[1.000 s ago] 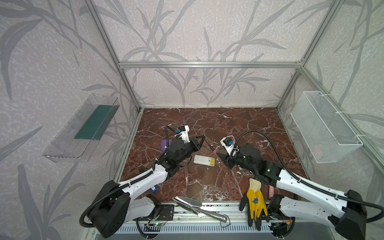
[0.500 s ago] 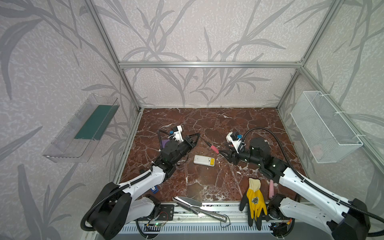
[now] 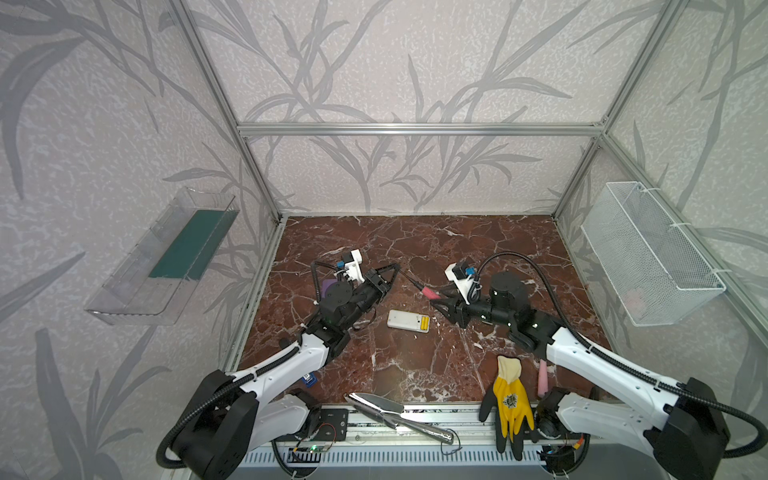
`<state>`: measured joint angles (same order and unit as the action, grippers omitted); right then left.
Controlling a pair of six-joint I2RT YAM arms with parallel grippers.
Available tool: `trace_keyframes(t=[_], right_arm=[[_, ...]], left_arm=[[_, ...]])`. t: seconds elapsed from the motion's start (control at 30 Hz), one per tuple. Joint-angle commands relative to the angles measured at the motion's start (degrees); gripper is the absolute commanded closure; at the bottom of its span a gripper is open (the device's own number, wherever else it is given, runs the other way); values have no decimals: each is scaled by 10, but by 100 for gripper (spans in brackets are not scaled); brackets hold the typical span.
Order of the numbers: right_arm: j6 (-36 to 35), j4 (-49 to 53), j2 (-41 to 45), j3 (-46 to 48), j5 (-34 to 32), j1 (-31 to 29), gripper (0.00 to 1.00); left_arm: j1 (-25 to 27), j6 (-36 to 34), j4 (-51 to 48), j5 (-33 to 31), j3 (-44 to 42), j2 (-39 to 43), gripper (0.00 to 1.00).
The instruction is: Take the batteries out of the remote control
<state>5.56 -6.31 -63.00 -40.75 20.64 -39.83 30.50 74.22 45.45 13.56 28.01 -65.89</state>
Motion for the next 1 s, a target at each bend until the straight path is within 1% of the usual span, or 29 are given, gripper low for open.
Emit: trace_keyframes(t=[0.0, 0.47, 0.63, 0.8, 0.87, 0.97], right_arm=[[-2, -24, -6, -23, 5, -6, 52], [-1, -38, -38, -42, 12, -9, 56], [0, -41, -46, -46, 12, -10, 59], [0, -43, -50, -47, 12, -10, 65], [0, -44, -50, -47, 13, -10, 69], [-1, -46, -49, -49, 17, -10, 79]], left_arm=[[-4, 11, 19, 2, -5, 10, 100], [-5, 13, 28, 6, -8, 7, 100], [-5, 13, 30, 8, -8, 7, 100], [-6, 13, 31, 9, -8, 6, 100], [-7, 13, 33, 10, -9, 6, 100], [-8, 12, 32, 10, -10, 4, 100]])
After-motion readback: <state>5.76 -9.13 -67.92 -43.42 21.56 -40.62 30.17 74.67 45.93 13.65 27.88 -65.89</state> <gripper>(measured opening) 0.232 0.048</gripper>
